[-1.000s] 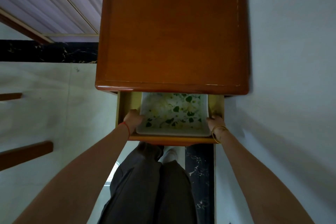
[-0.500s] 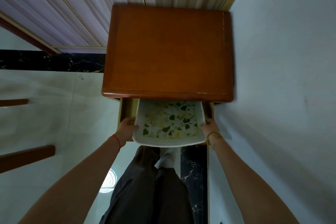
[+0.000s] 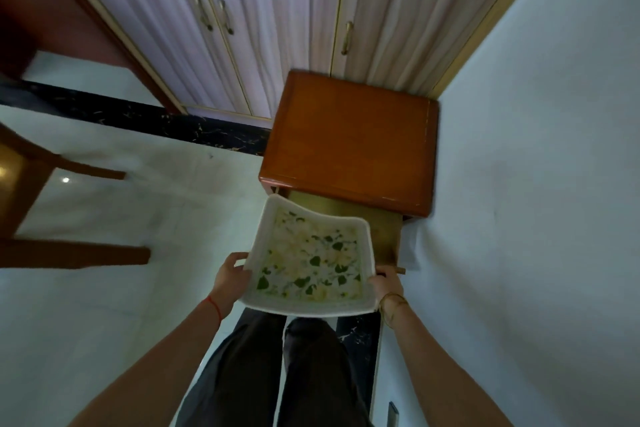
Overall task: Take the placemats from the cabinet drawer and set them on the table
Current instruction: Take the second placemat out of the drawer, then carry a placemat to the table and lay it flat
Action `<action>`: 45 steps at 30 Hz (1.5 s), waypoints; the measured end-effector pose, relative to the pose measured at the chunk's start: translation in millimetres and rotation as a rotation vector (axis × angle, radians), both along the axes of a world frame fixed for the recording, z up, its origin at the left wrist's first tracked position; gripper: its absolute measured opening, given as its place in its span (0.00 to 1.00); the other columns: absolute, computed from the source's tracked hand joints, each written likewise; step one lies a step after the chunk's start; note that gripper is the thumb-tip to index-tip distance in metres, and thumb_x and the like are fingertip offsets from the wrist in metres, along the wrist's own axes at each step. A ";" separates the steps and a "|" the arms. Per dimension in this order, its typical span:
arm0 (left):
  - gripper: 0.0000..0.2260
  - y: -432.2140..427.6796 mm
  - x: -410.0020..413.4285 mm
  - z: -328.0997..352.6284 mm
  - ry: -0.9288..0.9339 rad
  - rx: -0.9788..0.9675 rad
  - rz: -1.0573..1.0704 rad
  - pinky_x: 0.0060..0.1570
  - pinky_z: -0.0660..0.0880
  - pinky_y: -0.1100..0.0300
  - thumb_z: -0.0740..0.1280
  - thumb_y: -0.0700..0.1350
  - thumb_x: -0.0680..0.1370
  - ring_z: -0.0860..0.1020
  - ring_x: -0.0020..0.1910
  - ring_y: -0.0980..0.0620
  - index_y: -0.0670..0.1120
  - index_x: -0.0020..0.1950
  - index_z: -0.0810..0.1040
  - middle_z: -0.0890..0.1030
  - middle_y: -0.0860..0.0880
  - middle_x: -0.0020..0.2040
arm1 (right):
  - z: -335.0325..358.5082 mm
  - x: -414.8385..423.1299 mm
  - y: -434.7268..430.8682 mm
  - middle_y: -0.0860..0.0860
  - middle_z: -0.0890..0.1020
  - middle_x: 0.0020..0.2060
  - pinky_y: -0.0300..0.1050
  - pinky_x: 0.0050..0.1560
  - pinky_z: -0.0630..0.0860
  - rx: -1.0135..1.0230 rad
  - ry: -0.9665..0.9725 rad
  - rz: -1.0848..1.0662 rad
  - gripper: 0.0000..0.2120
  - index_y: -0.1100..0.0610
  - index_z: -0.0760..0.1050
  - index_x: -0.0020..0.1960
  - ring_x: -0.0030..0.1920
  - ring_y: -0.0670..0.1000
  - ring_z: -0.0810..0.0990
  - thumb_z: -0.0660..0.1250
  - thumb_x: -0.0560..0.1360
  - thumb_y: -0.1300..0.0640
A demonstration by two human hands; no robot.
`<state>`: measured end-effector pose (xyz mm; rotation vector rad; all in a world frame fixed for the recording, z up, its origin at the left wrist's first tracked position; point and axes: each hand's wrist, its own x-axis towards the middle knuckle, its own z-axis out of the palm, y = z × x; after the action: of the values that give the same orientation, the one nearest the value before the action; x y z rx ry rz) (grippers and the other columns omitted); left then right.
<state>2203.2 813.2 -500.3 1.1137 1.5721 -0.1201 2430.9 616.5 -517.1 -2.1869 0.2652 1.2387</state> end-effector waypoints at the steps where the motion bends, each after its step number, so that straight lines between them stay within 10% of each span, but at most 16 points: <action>1: 0.15 -2.4 -13.1 13.1 -0.021 0.003 0.037 0.50 0.80 0.44 0.60 0.31 0.78 0.81 0.41 0.42 0.46 0.60 0.73 0.82 0.40 0.56 | 16.6 -8.9 1.7 0.57 0.77 0.52 0.42 0.42 0.70 0.021 -0.008 0.006 0.14 0.53 0.74 0.56 0.48 0.56 0.74 0.62 0.73 0.65; 6: 0.13 -8.3 -64.7 82.4 -0.128 0.114 0.199 0.35 0.77 0.55 0.57 0.31 0.80 0.80 0.39 0.47 0.45 0.60 0.72 0.81 0.42 0.52 | 83.9 -43.3 28.9 0.56 0.78 0.51 0.43 0.37 0.73 0.169 -0.042 0.025 0.14 0.53 0.73 0.55 0.48 0.56 0.77 0.64 0.73 0.66; 17: 0.11 61.7 -166.7 162.5 -0.318 0.297 0.436 0.44 0.80 0.52 0.60 0.33 0.81 0.82 0.44 0.47 0.44 0.60 0.72 0.82 0.46 0.50 | 175.3 -106.6 182.5 0.47 0.76 0.43 0.43 0.34 0.73 0.416 -0.108 0.268 0.12 0.53 0.70 0.58 0.39 0.47 0.77 0.60 0.77 0.65; 22: 0.11 130.3 -211.0 178.3 -0.394 0.297 0.565 0.32 0.81 0.55 0.62 0.32 0.79 0.84 0.39 0.44 0.43 0.58 0.73 0.82 0.43 0.48 | 191.1 -143.7 264.7 0.55 0.77 0.50 0.41 0.35 0.72 0.482 -0.171 0.318 0.15 0.59 0.71 0.61 0.38 0.46 0.76 0.61 0.76 0.68; 28: 0.11 214.0 -263.4 199.9 -0.426 0.335 0.609 0.44 0.79 0.33 0.65 0.36 0.77 0.84 0.42 0.37 0.45 0.58 0.73 0.84 0.43 0.49 | 204.8 -196.6 361.9 0.55 0.76 0.51 0.40 0.32 0.71 0.566 -0.166 0.293 0.16 0.61 0.71 0.62 0.38 0.44 0.75 0.60 0.76 0.70; 33: 0.12 268.0 -288.5 212.0 -0.446 0.397 0.702 0.34 0.82 0.54 0.61 0.30 0.78 0.84 0.40 0.49 0.42 0.58 0.74 0.82 0.44 0.51 | 216.4 -225.0 431.3 0.51 0.79 0.43 0.35 0.28 0.75 0.648 -0.136 0.330 0.15 0.60 0.71 0.60 0.39 0.46 0.78 0.59 0.76 0.72; 40: 0.14 346.2 -306.2 211.2 -0.490 0.440 0.818 0.52 0.79 0.36 0.64 0.33 0.77 0.82 0.51 0.39 0.46 0.59 0.77 0.82 0.43 0.55 | 228.5 -230.4 537.9 0.53 0.79 0.47 0.38 0.34 0.76 0.733 -0.105 0.393 0.14 0.60 0.72 0.56 0.45 0.53 0.80 0.59 0.75 0.72; 45: 0.15 421.3 -302.5 226.8 -0.474 0.566 0.874 0.48 0.79 0.42 0.64 0.34 0.78 0.80 0.54 0.37 0.55 0.51 0.79 0.81 0.44 0.53 | 236.8 -224.7 645.7 0.55 0.80 0.48 0.44 0.40 0.76 0.832 -0.046 0.458 0.15 0.59 0.73 0.54 0.47 0.55 0.80 0.64 0.68 0.64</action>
<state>1900.7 1234.5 -273.5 0.6850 1.5448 1.1449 2206.2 1262.2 -280.3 -1.5601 -0.6940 1.2188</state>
